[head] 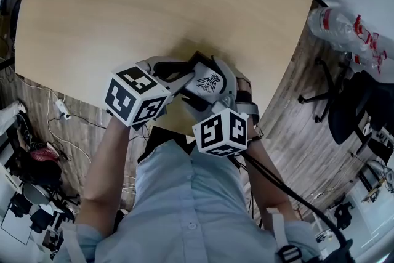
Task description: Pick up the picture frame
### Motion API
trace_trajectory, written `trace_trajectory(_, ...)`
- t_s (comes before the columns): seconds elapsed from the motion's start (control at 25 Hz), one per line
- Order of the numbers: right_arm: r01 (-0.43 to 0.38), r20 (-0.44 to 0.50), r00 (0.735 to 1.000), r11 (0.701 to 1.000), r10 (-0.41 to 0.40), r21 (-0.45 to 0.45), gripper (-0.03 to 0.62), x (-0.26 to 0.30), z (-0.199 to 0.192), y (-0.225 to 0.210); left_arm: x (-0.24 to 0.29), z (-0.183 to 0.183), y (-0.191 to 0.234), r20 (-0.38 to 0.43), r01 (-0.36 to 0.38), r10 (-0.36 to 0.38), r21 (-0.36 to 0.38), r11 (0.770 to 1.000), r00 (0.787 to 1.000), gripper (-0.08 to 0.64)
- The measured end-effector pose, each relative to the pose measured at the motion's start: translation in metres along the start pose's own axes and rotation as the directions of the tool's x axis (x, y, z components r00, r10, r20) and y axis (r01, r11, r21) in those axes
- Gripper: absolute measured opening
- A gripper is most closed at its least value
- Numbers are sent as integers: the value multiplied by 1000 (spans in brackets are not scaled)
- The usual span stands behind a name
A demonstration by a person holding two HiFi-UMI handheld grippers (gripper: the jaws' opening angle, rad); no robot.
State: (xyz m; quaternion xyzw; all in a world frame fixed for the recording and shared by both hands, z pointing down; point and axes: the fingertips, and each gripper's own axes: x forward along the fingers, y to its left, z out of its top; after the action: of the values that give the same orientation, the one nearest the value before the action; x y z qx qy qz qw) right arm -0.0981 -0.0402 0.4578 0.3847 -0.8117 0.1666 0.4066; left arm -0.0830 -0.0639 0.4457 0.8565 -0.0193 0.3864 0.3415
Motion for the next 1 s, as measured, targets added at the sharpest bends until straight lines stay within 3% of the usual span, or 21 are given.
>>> trace_trajectory(0.12,5,38,999,1000,-4,-23,545,-6,2,0,-2,2,-5,7,13,-13,29,1000,1000,94)
trace_trajectory(0.32,13,96,995,990,1,-138,545,-11,11,3,-5,1,-12,6,67,-67,43,997,998,117)
trace_trajectory(0.64,-1,165,986,978,37,-209,545,-19,16,5,-7,6,-24,32,177,-176,-36,984,984,78)
trace_trajectory(0.8,41,188,982,976,0,-215,545,-23,19,3,-12,11,-29,59,188,-186,-41,981,981,70)
trace_trajectory(1.0,140,247,965,971,-90,-192,545,-33,28,-8,-23,25,-40,88,152,-152,7,988,985,64)
